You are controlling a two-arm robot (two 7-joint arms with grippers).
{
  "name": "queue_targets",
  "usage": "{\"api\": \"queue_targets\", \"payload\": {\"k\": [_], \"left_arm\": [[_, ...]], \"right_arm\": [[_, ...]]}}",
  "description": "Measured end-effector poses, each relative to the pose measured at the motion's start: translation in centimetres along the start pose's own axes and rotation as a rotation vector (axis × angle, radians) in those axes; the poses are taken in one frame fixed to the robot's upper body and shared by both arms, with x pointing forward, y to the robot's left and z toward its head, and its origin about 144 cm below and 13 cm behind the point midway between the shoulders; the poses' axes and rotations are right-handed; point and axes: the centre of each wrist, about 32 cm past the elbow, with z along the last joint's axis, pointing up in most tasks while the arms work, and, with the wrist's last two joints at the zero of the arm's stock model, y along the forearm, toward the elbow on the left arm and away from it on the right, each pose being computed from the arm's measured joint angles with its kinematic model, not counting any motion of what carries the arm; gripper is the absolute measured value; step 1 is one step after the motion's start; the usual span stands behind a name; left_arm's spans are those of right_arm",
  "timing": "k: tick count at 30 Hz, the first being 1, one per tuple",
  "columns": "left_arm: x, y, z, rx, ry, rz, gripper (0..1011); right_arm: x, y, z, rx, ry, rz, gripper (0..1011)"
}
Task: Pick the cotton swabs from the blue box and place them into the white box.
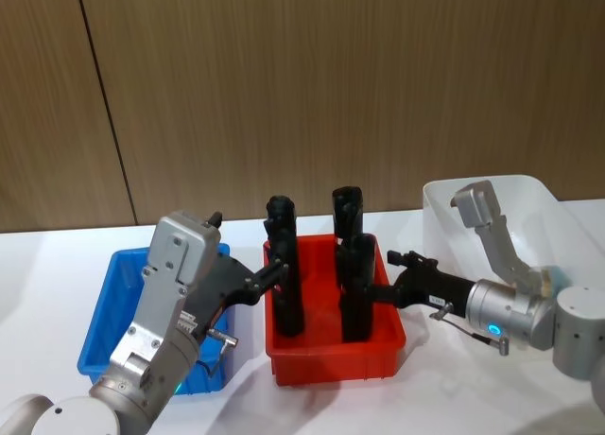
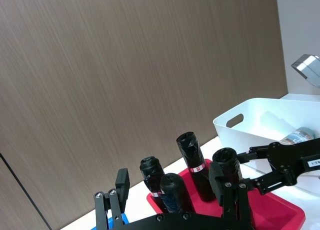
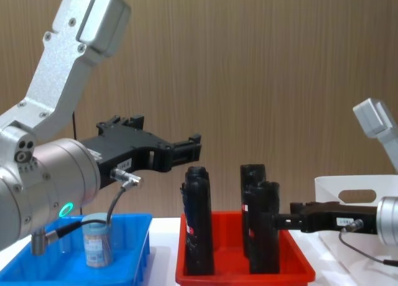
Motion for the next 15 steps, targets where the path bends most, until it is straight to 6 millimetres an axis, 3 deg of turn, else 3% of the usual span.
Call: {"api": "queue_targets", "payload": {"k": [15], "left_arm": [[0.0,0.0,0.0,0.0,0.0,0.0,1004]], "right_arm": [[0.9,1.4,0.6,-0.003,0.001,0.001,1001]]}}
